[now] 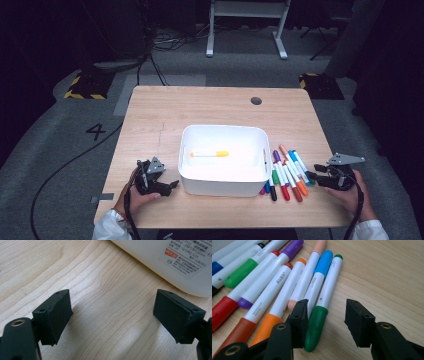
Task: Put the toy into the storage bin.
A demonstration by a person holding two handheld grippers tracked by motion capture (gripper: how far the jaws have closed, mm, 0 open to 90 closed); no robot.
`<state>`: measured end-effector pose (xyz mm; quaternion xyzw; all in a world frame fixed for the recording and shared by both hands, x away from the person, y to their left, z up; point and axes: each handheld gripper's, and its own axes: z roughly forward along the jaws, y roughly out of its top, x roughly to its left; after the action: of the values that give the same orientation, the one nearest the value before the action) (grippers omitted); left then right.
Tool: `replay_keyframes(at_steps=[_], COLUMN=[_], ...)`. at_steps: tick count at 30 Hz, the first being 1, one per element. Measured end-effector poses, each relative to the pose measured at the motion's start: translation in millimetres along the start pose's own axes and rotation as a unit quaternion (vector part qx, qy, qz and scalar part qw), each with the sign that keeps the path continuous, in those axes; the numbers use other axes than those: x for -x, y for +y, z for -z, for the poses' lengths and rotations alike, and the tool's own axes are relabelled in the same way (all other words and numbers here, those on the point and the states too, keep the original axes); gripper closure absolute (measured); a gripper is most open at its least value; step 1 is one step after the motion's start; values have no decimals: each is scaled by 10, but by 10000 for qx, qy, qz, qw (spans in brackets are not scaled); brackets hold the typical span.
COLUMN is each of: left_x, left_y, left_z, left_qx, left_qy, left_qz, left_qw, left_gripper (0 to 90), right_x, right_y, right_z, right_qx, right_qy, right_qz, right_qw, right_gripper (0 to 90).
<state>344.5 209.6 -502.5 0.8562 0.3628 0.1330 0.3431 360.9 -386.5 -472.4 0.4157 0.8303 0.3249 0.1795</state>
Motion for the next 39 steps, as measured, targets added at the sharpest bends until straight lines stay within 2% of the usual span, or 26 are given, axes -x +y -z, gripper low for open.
replay_keyframes(at_steps=[8, 11, 14, 18, 26, 35, 38, 39], left_x=[1, 1, 1, 1, -1, 0, 1, 1], left_y=[0, 0, 0, 0, 0, 0, 0, 0], left_z=[0, 0, 1, 0, 1, 0, 0, 0], left_qx=[1, 2, 0, 1, -3, 2, 1, 0], left_qy=[1, 2, -7, -1, -9, -2, -3, 0], left_qz=[6, 7, 12, 7, 2, 5, 6, 6], left_qw=[10000, 10000, 10000, 10000, 10000, 10000, 10000, 10000], left_gripper=[154, 154, 154, 154, 154, 154, 154, 154], right_x=[71, 102, 127, 146, 168, 154, 120, 121], right_y=[-53, -73, -95, -97, -97, -1, 86, 106], right_z=[-77, -96, -118, -121, -129, 10, 116, 136], right_qx=[-107, -93, -134, -104, 106, 413, 617, 653], right_qy=[-37, -90, -253, -345, -343, -320, -242, -241], right_qz=[-150, -244, -275, -345, -487, -439, -373, -285], right_qw=[9998, 9996, 9992, 9988, 9982, 9977, 9971, 9972], right_gripper=[575, 640, 701, 742, 753, 753, 753, 753])
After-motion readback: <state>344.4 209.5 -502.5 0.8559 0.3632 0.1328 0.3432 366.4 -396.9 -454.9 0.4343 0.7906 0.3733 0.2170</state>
